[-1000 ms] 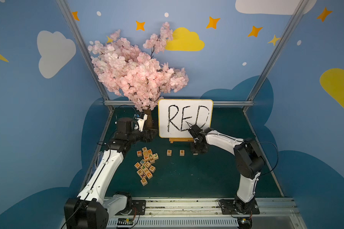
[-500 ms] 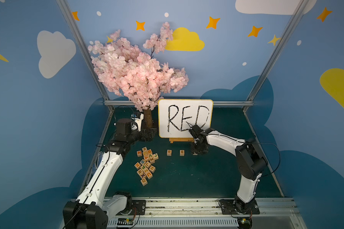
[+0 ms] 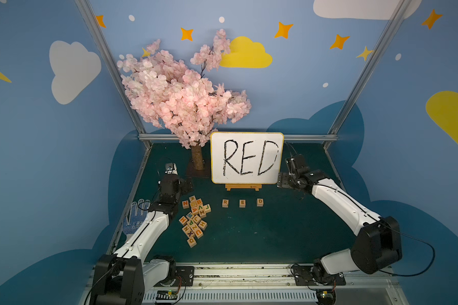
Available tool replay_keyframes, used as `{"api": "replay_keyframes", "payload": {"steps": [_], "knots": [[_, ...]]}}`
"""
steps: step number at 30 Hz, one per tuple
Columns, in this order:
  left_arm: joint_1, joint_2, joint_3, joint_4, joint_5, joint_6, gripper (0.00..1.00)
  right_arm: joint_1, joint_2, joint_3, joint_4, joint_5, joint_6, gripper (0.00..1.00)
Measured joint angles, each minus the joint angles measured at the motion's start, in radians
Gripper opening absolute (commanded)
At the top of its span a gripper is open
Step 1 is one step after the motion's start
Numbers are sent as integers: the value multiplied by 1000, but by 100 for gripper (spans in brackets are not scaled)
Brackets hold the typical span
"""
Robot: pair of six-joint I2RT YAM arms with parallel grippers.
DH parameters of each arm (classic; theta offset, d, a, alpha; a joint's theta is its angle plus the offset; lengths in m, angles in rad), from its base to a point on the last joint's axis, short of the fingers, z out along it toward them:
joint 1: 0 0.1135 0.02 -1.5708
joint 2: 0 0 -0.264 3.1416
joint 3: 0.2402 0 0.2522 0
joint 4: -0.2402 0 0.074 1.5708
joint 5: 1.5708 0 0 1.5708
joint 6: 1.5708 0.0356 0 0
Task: Assemble the uppercase word "red" with letter blocks
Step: Reset both arms
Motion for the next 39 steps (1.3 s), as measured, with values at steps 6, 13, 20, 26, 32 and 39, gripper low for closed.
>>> {"api": "replay_keyframes", "payload": {"steps": [6, 13, 20, 26, 32, 39], "knots": [[35, 90, -58, 157, -50, 73, 100, -105, -93, -248, 230, 150, -100, 89], [52, 214, -179, 344, -6, 132, 99, -240, -84, -451, 540, 148, -159, 89], [90, 352, -182, 524, 86, 136, 99, -245, -35, -553, 788, 41, -283, 89], [92, 373, -190, 596, 166, 146, 99, -256, -19, -648, 1021, -69, -380, 89], [92, 376, -193, 630, 193, 152, 99, -285, 50, -665, 1152, -134, -396, 89], [92, 376, -193, 635, 199, 156, 99, -297, 52, -665, 1155, -171, -399, 89]]}}
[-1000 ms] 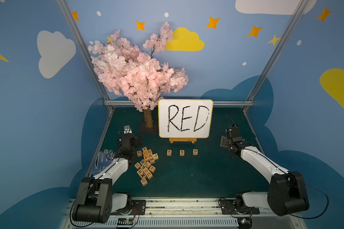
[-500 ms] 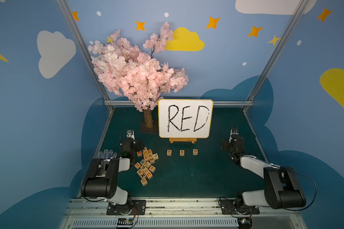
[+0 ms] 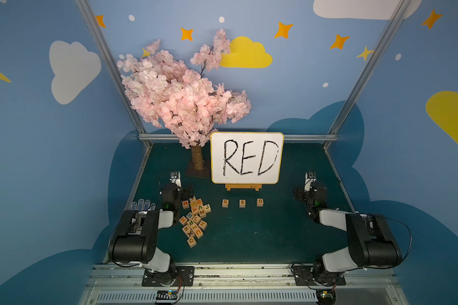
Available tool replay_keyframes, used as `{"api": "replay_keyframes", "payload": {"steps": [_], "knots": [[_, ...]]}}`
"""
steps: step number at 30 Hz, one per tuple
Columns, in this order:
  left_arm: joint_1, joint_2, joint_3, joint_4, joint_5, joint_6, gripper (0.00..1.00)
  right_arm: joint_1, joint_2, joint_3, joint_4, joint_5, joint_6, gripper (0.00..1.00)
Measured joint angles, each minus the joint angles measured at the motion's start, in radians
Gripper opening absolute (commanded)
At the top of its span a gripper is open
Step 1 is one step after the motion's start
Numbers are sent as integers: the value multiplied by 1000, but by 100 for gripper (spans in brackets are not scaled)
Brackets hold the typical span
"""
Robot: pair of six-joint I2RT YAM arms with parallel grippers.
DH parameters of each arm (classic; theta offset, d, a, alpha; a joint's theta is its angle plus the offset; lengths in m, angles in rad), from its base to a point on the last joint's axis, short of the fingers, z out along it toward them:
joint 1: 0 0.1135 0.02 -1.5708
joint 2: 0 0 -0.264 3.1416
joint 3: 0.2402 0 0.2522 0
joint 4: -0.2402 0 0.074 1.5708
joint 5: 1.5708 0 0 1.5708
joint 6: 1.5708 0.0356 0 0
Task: Assemble the uppercase word "red" with letter blocks
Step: Reset both arms
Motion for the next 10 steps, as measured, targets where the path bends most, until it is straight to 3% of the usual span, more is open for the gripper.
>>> {"api": "replay_keyframes", "payload": {"steps": [10], "knots": [[0, 2, 0, 1, 0, 1, 99, -6, 0, 0, 0, -18, 0, 89]]}}
